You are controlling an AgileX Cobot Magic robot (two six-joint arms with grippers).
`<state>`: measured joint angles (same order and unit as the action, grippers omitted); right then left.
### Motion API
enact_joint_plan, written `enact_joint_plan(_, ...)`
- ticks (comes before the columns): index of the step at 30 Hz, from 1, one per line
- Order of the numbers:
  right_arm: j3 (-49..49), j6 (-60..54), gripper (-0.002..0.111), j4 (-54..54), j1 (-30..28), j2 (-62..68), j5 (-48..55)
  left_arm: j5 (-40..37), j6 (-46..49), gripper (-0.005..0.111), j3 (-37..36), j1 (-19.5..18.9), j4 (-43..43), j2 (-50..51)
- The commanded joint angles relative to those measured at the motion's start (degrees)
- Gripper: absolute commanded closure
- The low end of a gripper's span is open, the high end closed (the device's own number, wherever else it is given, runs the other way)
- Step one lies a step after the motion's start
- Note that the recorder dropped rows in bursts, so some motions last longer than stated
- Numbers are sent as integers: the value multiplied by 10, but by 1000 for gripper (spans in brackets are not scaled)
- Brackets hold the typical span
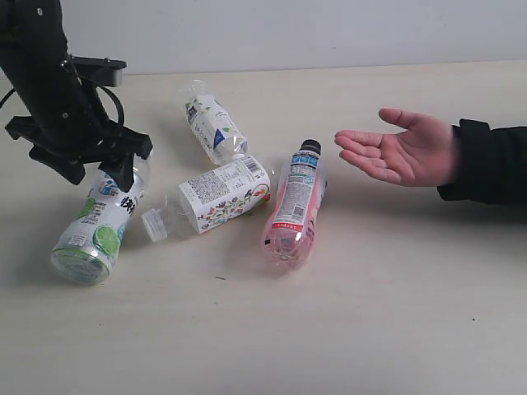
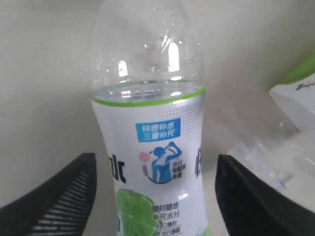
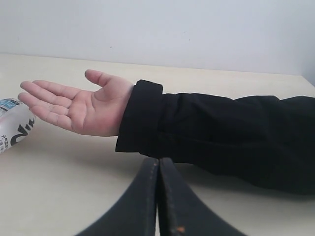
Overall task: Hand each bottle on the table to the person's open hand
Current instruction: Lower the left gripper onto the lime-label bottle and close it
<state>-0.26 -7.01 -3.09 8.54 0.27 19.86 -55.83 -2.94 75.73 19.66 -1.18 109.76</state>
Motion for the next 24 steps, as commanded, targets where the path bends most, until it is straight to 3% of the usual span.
enact_joint_plan(1, 3, -3, 108, 2, -2, -3, -2, 9, -6, 40, 4, 3, 5, 11)
enact_joint_plan(24, 3, -3, 108, 2, -2, -3, -2, 19, -6, 40, 4, 3, 8, 81)
